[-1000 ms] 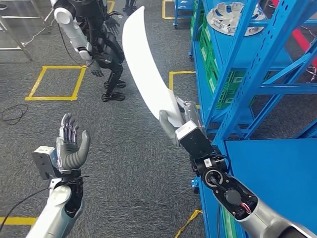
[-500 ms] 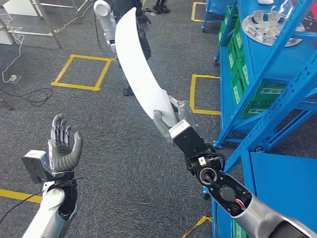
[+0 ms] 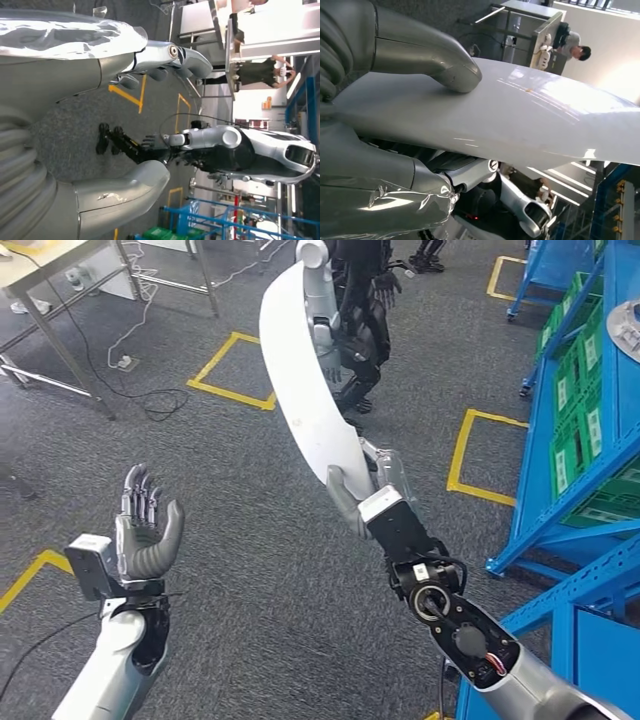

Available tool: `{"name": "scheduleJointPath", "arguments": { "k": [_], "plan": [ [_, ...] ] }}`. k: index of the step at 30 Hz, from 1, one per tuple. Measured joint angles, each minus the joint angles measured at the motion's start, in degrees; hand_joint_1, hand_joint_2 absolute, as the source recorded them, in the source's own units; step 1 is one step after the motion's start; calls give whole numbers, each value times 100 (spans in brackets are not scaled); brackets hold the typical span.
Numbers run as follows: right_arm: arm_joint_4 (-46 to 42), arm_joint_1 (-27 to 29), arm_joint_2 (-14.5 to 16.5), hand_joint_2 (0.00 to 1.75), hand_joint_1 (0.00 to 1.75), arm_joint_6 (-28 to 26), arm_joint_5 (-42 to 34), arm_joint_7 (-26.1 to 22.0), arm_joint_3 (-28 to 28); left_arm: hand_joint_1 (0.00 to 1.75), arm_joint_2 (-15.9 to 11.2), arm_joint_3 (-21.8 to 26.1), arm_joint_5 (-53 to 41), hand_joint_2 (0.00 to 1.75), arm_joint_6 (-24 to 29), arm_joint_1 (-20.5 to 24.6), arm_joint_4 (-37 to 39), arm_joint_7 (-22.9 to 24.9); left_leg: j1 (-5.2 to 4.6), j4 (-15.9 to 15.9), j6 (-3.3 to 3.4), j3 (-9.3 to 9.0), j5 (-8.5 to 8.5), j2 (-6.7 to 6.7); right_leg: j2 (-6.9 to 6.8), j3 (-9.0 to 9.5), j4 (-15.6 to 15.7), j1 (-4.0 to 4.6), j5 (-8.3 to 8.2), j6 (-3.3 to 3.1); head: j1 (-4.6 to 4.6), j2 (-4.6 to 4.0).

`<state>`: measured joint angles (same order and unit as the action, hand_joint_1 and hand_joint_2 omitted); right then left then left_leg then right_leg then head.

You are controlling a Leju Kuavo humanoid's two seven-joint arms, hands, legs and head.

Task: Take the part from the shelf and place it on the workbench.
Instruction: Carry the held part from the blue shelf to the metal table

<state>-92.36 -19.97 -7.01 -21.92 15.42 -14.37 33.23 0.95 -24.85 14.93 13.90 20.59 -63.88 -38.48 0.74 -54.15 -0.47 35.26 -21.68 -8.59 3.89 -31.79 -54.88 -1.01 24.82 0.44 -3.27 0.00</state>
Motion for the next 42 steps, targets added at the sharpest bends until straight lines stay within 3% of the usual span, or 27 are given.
{"name": "scheduleJointPath", "arguments": {
  "k": [2,4,6,7,8,9,11,13,16,18,20,21,22,23,24,25,27,29,31,33,35,37,38,39,42],
  "plan": [
    [12,-16,1,175,175,13,-3,-9,-6,0,-15,-4,5,175,15,-5,1,2,-24,-178,-66,89,-121,214,-145,43,48,-22,-17,-45,35,0],
    [19,-23,1,175,175,22,-6,-15,-11,0,-25,-7,10,175,36,6,1,2,-32,-807,-118,397,-443,603,-303,63,73,-20,-21,-84,118,0],
    [25,-12,0,175,175,29,-8,-19,-10,0,-25,-10,13,175,52,-1,2,3,-11,-1542,-151,785,-718,759,-466,65,71,-9,-5,-105,188,0],
    [31,-6,-1,175,175,31,-10,-19,-10,0,-26,-11,14,175,55,-13,2,3,-5,-1711,-160,890,-737,788,-549,67,70,-8,3,-106,217,0],
    [35,-3,-1,175,175,32,-10,-19,-10,0,-27,-13,14,175,55,-24,3,4,-2,-1667,-162,884,-654,810,-627,73,69,-8,13,-101,243,0],
    [38,-3,-1,175,175,32,-11,-19,-11,0,-28,-13,14,175,56,-28,3,4,-2,-1393,-155,751,-481,848,-702,87,69,-9,27,-92,266,0],
    [41,-6,-1,175,175,33,-12,-19,-13,0,-28,-14,13,175,57,-15,2,2,-32,-543,-123,297,-100,1038,-837,133,65,8,73,-52,307,0],
    [41,-11,-2,175,175,37,-19,-16,-15,0,-19,-15,10,175,57,7,2,-7,-75,-48,-59,28,35,1160,-945,173,59,43,120,7,305,0],
    [39,-24,-3,175,175,42,-37,0,-14,0,-16,-15,9,175,57,5,2,-21,-87,3,54,-6,9,999,-1076,227,61,38,187,102,250,0],
    [35,-55,-3,175,175,42,-45,13,-14,0,-15,-13,9,175,55,16,1,-36,-64,32,122,-62,4,884,-891,148,-184,6,383,156,218,0],
    [37,-76,-3,175,175,42,-61,20,-15,0,-6,-13,9,175,53,26,4,-44,-57,38,165,-92,-6,773,-576,-201,-926,-5,731,176,149,0],
    [42,-72,-4,175,175,42,-72,25,-13,0,0,-14,9,175,52,21,10,-41,-64,36,176,-95,-9,705,-489,-424,-1345,-3,865,177,116,0],
    [49,-60,-5,175,175,45,-85,30,-10,0,8,-15,9,175,51,13,17,-43,-74,31,184,-97,-10,628,-445,-598,-1632,2,905,174,89,0],
    [56,-52,-7,175,175,51,-95,34,-6,0,12,-15,9,175,50,8,25,-44,-84,25,188,-100,-13,542,-419,-676,-1700,5,825,163,72,0],
    [61,-56,-7,175,175,61,-102,37,-1,0,14,-15,9,175,51,7,32,-45,-94,18,190,-105,-16,453,-396,-644,-1529,7,639,140,56,0],
    [64,-73,-7,175,175,73,-107,37,4,0,13,-15,9,175,53,9,35,-45,-101,10,189,-111,-19,363,-335,-519,-1164,12,379,105,40,0],
    [68,-120,-7,175,175,97,-116,36,11,0,9,-14,9,175,62,13,36,-33,-99,-3,171,-102,-19,210,-65,-213,-425,6,10,23,32,0],
    [70,-161,-7,175,175,129,-126,33,28,0,-2,-13,9,175,69,2,31,-15,-64,-4,115,-53,3,76,70,-51,-112,20,-49,-32,8,0],
    [67,-202,2,175,175,151,-128,29,54,0,-23,-10,9,175,73,-20,19,-4,-49,7,44,-17,25,-15,-78,31,10,19,-37,-51,-33,0],
    [68,-229,17,175,175,151,-129,28,70,0,-49,-6,5,175,75,-18,-2,-7,-88,-198,-17,85,-106,251,-246,120,140,-23,-54,-75,20,0],
    [70,-236,23,175,175,149,-130,30,76,0,-66,-4,4,175,77,-8,-14,-9,-85,-871,-79,428,-436,654,-415,160,189,-34,-66,-97,111,0],
    [76,-231,23,175,175,153,-130,30,86,0,-72,-4,7,175,77,-29,-14,-7,-27,-1577,-141,821,-674,791,-578,158,183,-31,-55,-96,169,0],
    [83,-228,23,175,175,156,-130,31,94,0,-75,-4,7,175,77,-43,-13,-5,0,-1678,-169,897,-653,810,-659,156,174,-35,-43,-89,200,0],
    [90,-225,23,175,175,158,-130,32,104,0,-80,-4,7,175,77,-50,-13,-3,22,-1524,-193,830,-517,837,-740,160,161,-43,-25,-74,227,0],
    [102,-234,23,175,175,157,-130,32,122,0,-91,-5,6,175,77,-37,-16,1,28,-279,-202,192,30,1079,-954,192,100,-50,59,13,286,0]
  ]
}}
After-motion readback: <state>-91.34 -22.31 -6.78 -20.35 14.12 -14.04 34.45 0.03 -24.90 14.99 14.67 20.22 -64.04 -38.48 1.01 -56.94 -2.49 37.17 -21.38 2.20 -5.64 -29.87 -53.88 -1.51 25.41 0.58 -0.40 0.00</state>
